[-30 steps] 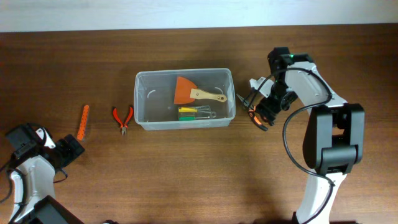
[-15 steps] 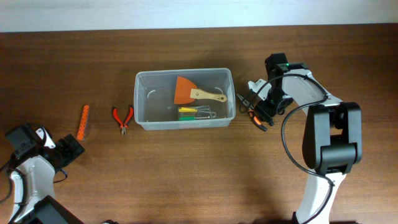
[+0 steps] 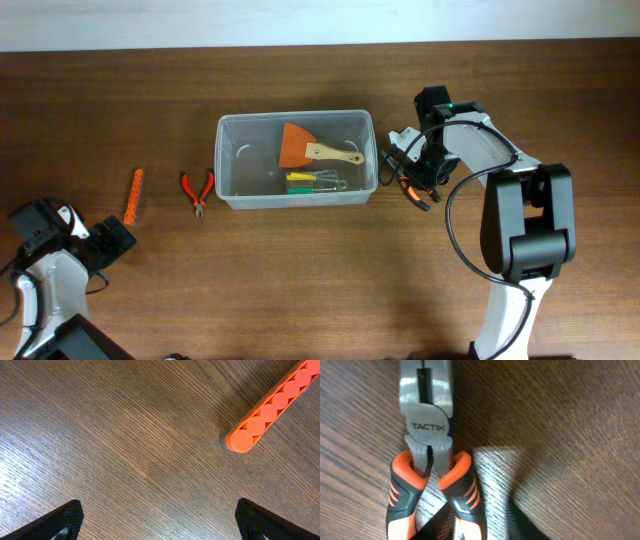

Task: Pack container
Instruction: 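Lower the right gripper onto the orange-black pliers and grasp them, then lift the pliers over the container and release them inside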

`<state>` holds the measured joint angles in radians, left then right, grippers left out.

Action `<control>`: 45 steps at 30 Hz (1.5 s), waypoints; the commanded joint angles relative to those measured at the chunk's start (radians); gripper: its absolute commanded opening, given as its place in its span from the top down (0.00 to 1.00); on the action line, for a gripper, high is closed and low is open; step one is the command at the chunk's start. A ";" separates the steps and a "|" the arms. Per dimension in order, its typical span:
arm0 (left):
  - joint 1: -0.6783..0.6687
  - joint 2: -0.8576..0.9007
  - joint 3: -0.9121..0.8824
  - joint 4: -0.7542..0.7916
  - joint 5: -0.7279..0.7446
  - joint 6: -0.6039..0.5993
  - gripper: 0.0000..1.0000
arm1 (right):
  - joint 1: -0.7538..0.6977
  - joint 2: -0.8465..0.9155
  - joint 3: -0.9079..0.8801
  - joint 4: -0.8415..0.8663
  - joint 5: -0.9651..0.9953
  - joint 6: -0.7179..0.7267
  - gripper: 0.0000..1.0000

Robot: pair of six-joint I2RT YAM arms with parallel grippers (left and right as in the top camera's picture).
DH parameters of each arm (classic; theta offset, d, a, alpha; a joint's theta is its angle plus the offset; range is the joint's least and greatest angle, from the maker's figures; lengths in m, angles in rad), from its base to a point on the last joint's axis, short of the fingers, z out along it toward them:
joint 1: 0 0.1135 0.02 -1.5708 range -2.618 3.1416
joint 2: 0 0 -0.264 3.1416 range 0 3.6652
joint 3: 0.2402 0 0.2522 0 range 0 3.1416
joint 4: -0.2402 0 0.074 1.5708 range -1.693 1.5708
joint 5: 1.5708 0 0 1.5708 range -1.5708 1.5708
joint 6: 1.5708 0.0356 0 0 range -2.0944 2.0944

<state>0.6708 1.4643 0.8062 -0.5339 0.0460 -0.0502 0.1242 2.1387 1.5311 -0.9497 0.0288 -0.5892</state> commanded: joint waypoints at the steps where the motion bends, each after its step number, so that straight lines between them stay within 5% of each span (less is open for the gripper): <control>1: 0.004 0.007 0.017 -0.001 0.011 -0.010 0.01 | 0.006 0.002 -0.008 -0.008 0.002 0.026 0.78; 6: 0.004 0.007 0.017 -0.001 0.011 -0.010 0.01 | 0.006 0.002 -0.008 -0.019 0.002 0.030 0.81; 12: 0.004 0.007 0.017 -0.001 0.011 -0.010 0.01 | 0.000 0.001 -0.002 -0.032 0.013 0.031 0.96; 18: 0.004 0.007 0.017 -0.001 0.010 -0.010 0.01 | -0.021 -0.002 0.089 -0.078 0.106 0.164 0.96; 31: 0.004 0.007 0.017 -0.001 0.010 -0.010 0.01 | -0.003 -0.002 0.732 -0.482 0.132 0.296 0.96; 36: 0.004 0.007 0.017 -0.001 0.011 -0.010 0.01 | 0.079 -0.002 0.945 -0.537 -0.043 0.294 0.96; 45: 0.004 0.007 0.017 -0.001 0.011 -0.010 0.01 | 0.330 0.028 0.964 -0.460 -0.164 -0.034 0.96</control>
<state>0.6708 1.4643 0.8062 -0.5343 0.0460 -0.0502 0.3710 2.1509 2.4981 -1.4338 -0.0654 -0.4458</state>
